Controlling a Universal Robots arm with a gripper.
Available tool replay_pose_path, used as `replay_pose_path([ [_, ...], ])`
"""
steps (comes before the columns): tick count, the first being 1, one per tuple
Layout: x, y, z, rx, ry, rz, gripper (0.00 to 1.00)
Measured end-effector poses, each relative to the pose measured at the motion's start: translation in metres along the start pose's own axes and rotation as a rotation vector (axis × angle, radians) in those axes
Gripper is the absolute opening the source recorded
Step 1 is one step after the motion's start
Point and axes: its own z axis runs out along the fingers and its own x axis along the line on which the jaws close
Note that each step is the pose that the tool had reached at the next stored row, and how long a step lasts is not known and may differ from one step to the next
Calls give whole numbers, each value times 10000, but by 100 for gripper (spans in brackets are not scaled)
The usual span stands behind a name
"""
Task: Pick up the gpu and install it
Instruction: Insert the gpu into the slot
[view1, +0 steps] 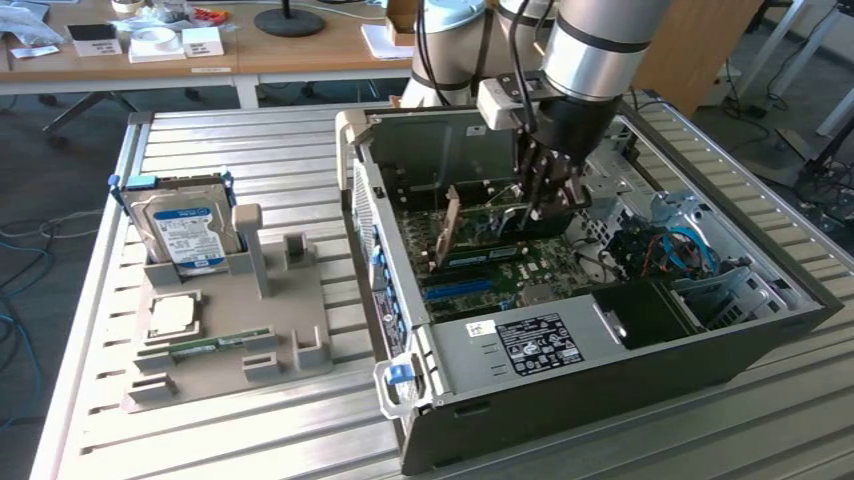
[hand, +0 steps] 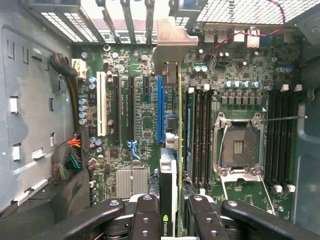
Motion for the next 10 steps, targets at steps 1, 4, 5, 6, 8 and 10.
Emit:
replay_pose_path([
  [1,10,1,-1,0,1,1,26],
  [4,23,7,6,3,-4,3,26],
  [5,25,11,13,3,-8,2,26],
  [6,26,16,21,1,-9,2,26],
  [8,27,31,37,1,-20,0,26],
  [10,28,43,46,0,-24,0,26],
])
